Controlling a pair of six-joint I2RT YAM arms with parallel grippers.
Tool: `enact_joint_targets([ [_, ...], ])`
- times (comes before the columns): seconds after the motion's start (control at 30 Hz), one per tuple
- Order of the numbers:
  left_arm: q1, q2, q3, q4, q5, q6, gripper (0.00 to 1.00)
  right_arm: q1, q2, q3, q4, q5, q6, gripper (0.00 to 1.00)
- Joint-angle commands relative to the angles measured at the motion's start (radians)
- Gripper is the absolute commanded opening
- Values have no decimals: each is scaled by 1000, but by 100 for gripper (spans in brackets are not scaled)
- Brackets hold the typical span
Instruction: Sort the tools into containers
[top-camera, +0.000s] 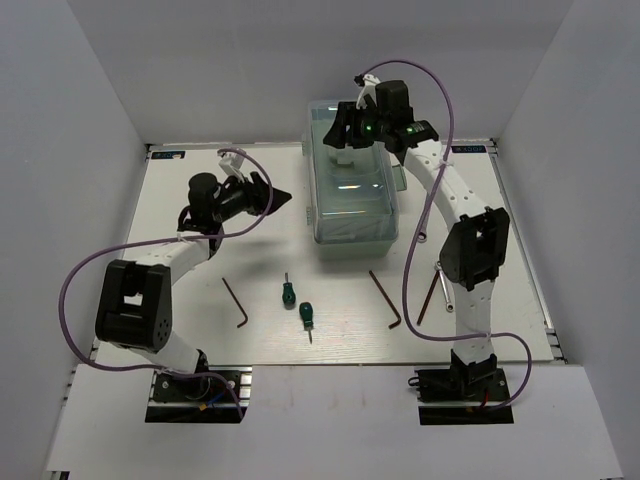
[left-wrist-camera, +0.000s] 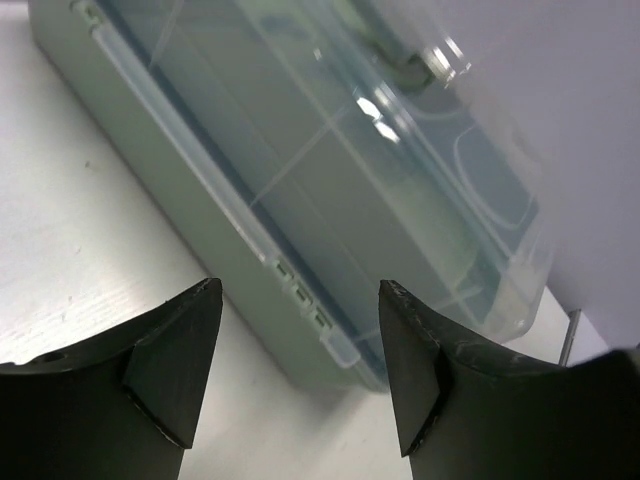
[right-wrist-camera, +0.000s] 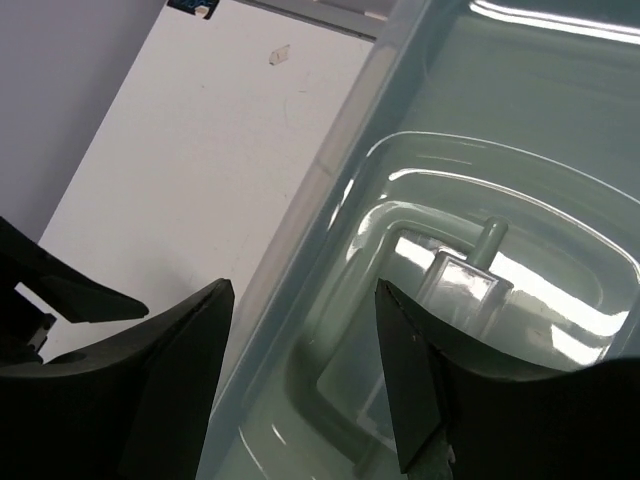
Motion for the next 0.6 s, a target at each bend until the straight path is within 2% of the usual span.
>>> enact_joint_targets([
  [0.0, 3, 6, 62, 93, 54, -44, 74, 5, 13, 25, 23, 39, 65, 65],
  [0.07, 3, 34, 73, 128, 63, -67, 74, 16, 14, 18, 18, 70, 76, 65],
  [0.23, -6, 86, 139, 150, 81, -90, 66, 28, 16, 10, -8, 142, 125, 64],
  [0.43, -26, 165, 204, 181, 100, -113, 65, 51, 5, -27, -23, 165, 188, 61],
  [0.57, -36, 185, 234, 181, 109, -113, 65, 79, 5, -24, -40, 255, 200, 61],
])
